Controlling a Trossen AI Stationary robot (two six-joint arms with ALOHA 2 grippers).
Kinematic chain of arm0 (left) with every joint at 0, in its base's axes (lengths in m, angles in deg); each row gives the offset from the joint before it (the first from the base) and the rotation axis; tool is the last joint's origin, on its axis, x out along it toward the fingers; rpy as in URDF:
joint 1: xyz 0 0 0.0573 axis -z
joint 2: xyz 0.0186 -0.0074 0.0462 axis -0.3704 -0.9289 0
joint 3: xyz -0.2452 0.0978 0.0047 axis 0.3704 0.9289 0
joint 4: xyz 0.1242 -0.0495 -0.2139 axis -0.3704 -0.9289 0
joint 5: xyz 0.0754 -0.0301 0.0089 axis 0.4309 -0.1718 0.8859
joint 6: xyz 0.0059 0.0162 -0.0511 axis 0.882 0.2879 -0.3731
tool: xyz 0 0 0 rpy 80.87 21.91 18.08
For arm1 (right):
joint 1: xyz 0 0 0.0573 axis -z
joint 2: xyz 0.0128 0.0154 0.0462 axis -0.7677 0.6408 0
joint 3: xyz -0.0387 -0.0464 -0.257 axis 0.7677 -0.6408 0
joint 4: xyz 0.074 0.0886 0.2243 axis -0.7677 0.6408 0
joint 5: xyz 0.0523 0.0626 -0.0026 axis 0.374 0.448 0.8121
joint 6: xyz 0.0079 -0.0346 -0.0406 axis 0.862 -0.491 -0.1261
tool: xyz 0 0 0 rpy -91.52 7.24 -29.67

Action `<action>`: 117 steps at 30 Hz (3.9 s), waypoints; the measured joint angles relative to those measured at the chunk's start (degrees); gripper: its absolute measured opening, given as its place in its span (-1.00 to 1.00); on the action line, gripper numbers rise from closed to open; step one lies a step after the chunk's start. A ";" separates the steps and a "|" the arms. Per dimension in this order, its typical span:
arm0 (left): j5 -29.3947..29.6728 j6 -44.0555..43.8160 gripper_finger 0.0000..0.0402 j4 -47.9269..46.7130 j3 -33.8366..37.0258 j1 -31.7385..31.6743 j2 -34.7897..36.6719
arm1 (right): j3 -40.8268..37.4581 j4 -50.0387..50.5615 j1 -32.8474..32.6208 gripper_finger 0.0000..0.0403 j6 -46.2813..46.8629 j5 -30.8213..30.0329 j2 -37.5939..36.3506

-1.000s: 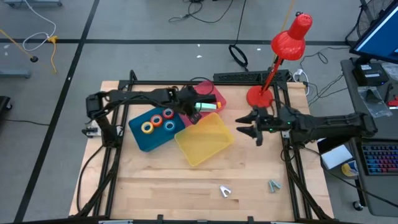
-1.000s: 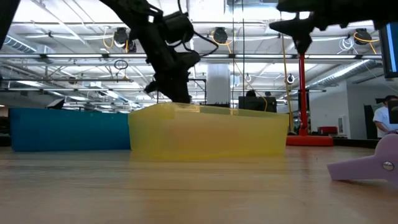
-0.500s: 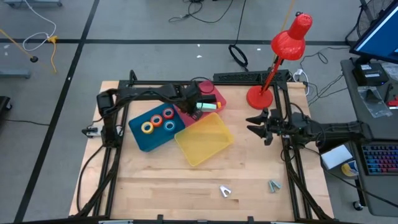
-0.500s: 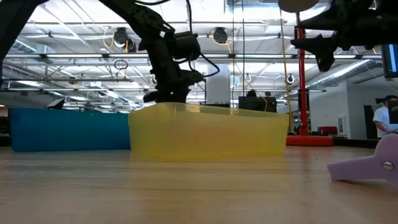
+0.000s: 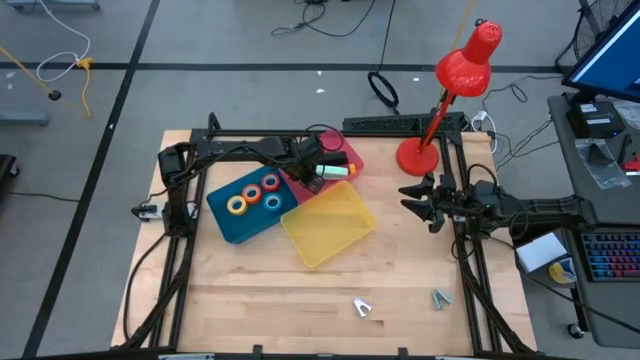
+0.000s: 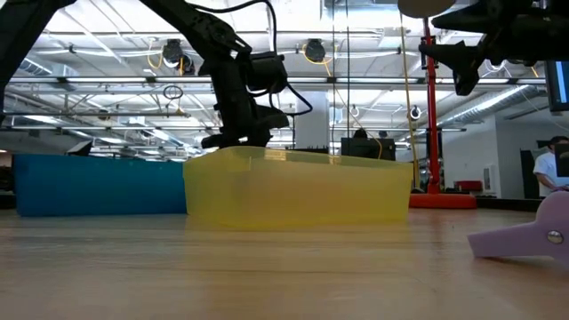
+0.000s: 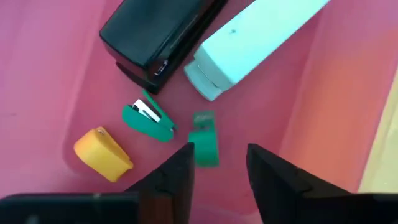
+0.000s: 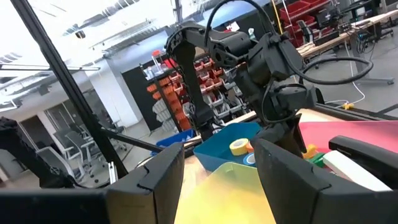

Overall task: Pick and place Stapler, Stapler remover, tape
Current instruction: Put the purple staple remover into the yellow bin

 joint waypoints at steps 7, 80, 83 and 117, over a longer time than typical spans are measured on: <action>-2.22 -0.34 -0.02 0.09 0.02 -0.52 1.36 | 0.00 -0.10 -0.04 -0.06 0.06 0.07 0.00; 9.24 -34.55 0.03 -1.49 -8.35 51.92 -0.22 | 9.56 -9.75 -10.01 -0.30 -1.12 19.74 11.17; 14.45 -38.39 0.03 -4.99 -8.35 54.51 2.21 | 15.16 -0.75 -13.54 -0.34 -2.26 19.66 15.75; 31.68 -49.33 0.03 -16.50 -3.52 67.41 6.43 | 42.75 36.81 -33.07 -0.37 28.33 18.14 65.14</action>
